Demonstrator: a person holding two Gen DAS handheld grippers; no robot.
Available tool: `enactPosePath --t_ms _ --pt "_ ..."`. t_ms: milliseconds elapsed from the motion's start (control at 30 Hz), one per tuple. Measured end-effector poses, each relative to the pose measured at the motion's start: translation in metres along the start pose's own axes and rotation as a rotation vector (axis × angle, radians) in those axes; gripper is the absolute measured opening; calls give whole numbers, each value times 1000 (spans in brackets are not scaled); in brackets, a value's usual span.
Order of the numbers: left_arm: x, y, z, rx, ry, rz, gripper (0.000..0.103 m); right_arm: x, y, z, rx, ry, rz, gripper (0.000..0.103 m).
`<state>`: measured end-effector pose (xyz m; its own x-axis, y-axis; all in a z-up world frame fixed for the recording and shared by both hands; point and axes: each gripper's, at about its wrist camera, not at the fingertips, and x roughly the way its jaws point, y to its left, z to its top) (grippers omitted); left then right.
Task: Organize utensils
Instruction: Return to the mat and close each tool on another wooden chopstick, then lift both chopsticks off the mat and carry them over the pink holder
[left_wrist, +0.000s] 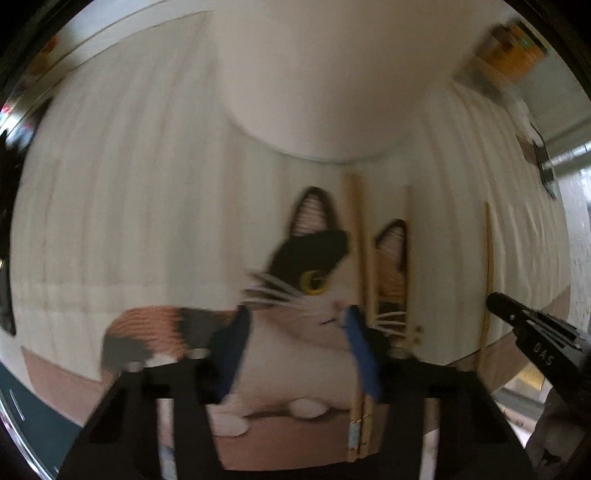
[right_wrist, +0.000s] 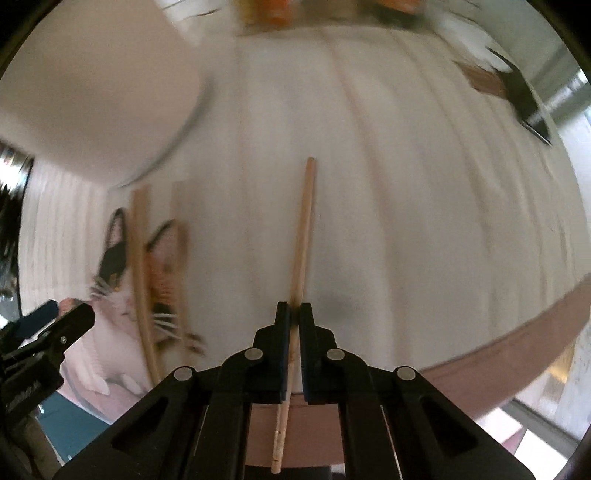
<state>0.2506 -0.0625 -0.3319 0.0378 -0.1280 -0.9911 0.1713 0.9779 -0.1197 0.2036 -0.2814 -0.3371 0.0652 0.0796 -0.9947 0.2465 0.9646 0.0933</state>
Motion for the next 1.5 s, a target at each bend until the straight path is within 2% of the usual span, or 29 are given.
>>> enactPosePath --t_ms 33,200,333,433,467,567,800,900,967,1067,1167,1500 --pt "3 -4 1 14 6 0 32 -1 -10 0 15 2 1 5" --pt "10 -22 5 67 13 9 31 -6 -48 -1 66 2 -9 5" --pt "13 -30 5 101 8 50 24 -10 -68 -3 83 -3 -8 5" --pt "13 -31 6 118 -7 90 7 -11 -57 -7 83 -3 -12 5" --pt "12 -26 6 109 -10 82 5 -8 -51 -6 81 -2 -13 5" --pt "8 -7 2 76 -16 111 4 -8 -46 -8 72 0 -15 5" --pt "-1 57 -22 -75 3 110 4 -3 -27 -15 40 0 -39 6" --pt "-4 77 -30 -120 10 96 4 0 -16 -22 30 4 -13 6" --pt "-6 84 -32 -125 10 89 4 2 -10 -24 24 22 33 6" --pt "-9 87 -32 -112 0 99 5 3 4 -28 -9 43 56 6" --pt "-2 69 -33 -109 -4 105 5 6 12 -29 -48 53 25 7" --pt "4 69 -28 -103 -9 107 6 11 38 -24 -76 65 -35 7"
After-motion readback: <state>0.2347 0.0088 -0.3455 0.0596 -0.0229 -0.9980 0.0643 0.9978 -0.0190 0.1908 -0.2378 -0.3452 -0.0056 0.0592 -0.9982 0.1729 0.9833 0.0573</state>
